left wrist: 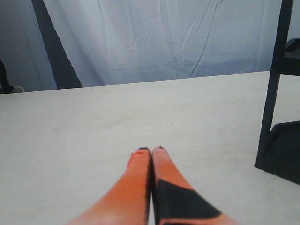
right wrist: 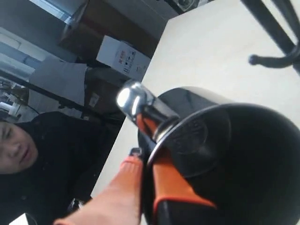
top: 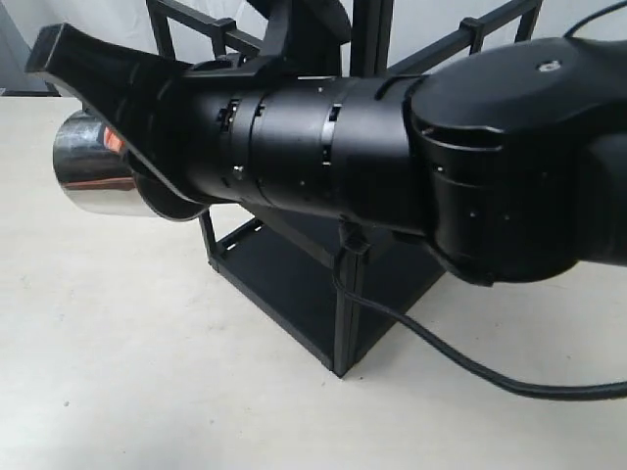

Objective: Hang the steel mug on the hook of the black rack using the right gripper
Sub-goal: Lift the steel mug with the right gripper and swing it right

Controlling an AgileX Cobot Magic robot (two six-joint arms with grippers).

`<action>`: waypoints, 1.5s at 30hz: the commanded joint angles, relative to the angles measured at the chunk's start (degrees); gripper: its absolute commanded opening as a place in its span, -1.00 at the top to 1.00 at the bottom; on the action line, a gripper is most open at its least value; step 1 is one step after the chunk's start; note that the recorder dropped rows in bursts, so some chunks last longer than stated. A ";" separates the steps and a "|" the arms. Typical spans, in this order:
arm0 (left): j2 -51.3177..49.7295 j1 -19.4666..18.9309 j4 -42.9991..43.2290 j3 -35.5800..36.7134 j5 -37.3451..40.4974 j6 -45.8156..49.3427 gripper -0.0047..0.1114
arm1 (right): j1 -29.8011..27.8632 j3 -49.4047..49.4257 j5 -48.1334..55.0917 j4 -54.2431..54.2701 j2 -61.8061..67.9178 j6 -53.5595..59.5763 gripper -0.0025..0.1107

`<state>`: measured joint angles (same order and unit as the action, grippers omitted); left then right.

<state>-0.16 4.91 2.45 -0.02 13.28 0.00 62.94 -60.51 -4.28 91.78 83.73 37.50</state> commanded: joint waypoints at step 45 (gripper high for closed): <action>0.16 0.32 0.19 0.02 -0.01 0.00 0.89 | 0.41 3.06 62.53 -114.41 -47.48 -83.56 0.97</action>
<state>-0.16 4.91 2.45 -0.02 13.28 0.00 63.57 -57.41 52.86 -17.71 36.98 -44.23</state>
